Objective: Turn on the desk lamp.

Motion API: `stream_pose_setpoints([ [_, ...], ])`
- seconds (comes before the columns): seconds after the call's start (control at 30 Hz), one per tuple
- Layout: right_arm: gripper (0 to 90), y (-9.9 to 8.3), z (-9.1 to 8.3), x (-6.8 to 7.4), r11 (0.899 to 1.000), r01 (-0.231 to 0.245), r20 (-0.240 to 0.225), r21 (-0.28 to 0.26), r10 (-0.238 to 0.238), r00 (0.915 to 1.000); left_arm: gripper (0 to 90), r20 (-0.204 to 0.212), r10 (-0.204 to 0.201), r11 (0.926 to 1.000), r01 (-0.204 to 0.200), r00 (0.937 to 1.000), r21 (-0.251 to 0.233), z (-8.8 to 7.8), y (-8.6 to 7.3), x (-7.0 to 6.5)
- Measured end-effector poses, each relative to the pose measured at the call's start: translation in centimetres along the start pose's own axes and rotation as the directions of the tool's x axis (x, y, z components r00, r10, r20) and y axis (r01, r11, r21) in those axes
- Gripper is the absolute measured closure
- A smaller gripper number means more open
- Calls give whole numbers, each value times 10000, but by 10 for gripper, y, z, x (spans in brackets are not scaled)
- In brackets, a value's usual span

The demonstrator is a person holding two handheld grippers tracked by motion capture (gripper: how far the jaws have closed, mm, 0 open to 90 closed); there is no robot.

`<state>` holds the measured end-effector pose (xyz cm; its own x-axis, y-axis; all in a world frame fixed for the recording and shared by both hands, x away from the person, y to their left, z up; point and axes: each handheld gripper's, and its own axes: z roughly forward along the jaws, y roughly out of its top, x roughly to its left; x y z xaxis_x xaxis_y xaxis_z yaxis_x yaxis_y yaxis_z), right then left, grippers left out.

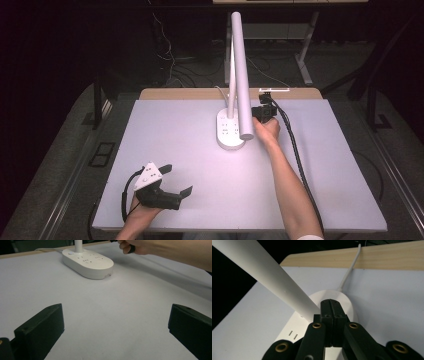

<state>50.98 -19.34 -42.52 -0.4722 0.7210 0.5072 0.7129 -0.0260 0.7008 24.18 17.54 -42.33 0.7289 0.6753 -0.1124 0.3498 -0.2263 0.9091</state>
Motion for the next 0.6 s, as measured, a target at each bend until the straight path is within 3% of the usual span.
stream_pose_setpoints([
  [0.2,892,7,-15,0,9994,331,-82,-31,-331,9994,0,-6,9,10000,-9,10000,3,1,0,0],
  [0.4,892,9,-27,2,9958,836,138,370,-841,9964,0,-22,14,10000,-14,10000,43,1,0,0],
  [0.6,892,11,-41,10,9848,1538,402,806,-1574,9867,0,-7,27,10000,-27,10000,79,2,0,0],
])
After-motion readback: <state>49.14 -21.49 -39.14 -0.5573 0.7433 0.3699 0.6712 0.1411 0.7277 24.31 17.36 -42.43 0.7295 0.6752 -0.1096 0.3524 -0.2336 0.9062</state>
